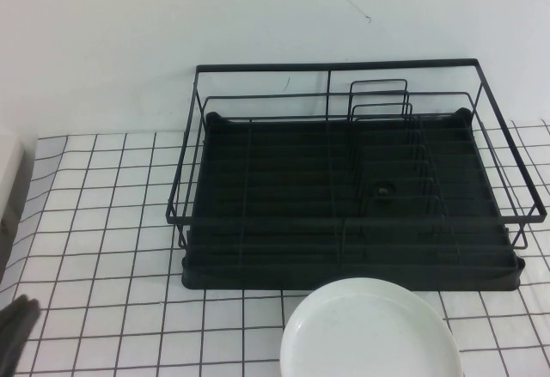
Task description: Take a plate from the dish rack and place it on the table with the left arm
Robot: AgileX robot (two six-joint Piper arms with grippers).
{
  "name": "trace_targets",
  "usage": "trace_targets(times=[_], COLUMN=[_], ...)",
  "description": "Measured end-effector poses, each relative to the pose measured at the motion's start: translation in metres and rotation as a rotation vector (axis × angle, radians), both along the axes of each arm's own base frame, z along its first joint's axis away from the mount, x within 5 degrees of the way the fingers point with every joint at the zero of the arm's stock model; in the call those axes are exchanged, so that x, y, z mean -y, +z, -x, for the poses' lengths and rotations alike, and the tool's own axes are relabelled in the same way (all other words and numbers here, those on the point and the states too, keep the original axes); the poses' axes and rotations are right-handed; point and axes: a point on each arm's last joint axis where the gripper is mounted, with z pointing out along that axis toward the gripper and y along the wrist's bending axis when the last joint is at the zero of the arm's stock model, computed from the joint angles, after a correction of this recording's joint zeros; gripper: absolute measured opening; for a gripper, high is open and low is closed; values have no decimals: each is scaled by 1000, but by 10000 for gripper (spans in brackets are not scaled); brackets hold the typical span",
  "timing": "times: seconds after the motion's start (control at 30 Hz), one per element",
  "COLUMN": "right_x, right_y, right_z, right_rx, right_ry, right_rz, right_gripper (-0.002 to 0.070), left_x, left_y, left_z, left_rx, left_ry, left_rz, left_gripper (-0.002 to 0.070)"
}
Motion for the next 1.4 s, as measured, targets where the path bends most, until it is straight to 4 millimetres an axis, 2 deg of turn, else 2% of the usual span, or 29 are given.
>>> trace_targets(times=[0.23,0.4,0.73,1.4], right_x=[0,0,0,0], right_y=[0,0,0,0], right_z=[0,0,0,0], right_rx=[0,0,0,0], right_ry=[0,0,0,0], right_rz=[0,0,0,0], right_gripper=[-1,-1,-1,-1], left_x=[-25,-33,-31,-31], left_y=[-37,-43,-70,-70], left_z=[15,15,19,19], left_rx=[73,52,-243,-249], left_ry=[296,423,430,431], left_rz=[96,127,75,70], left_gripper=[-1,-2,-2,-2])
